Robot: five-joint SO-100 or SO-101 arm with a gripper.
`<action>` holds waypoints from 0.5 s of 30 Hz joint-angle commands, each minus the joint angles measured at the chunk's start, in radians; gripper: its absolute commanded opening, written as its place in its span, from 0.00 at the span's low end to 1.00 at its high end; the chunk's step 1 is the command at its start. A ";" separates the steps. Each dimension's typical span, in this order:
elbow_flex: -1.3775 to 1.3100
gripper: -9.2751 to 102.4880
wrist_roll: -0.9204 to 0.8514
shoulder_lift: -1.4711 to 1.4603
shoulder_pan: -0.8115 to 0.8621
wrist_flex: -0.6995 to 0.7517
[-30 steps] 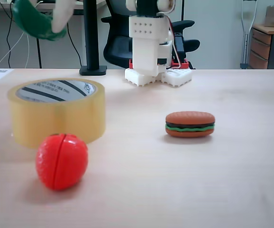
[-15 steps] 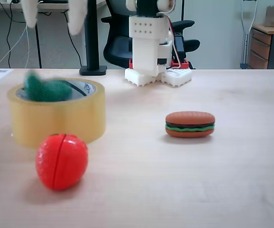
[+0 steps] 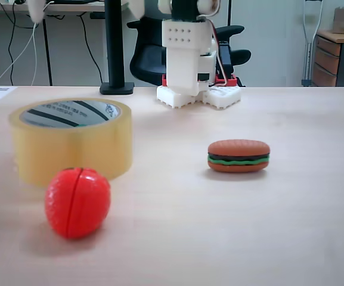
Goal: Grasp a cucumber and put it in the hole.
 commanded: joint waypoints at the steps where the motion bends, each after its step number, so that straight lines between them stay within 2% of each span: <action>1: -0.038 0.46 0.008 0.164 0.005 0.005; 15: 0.563 0.43 0.008 0.703 -0.046 -0.064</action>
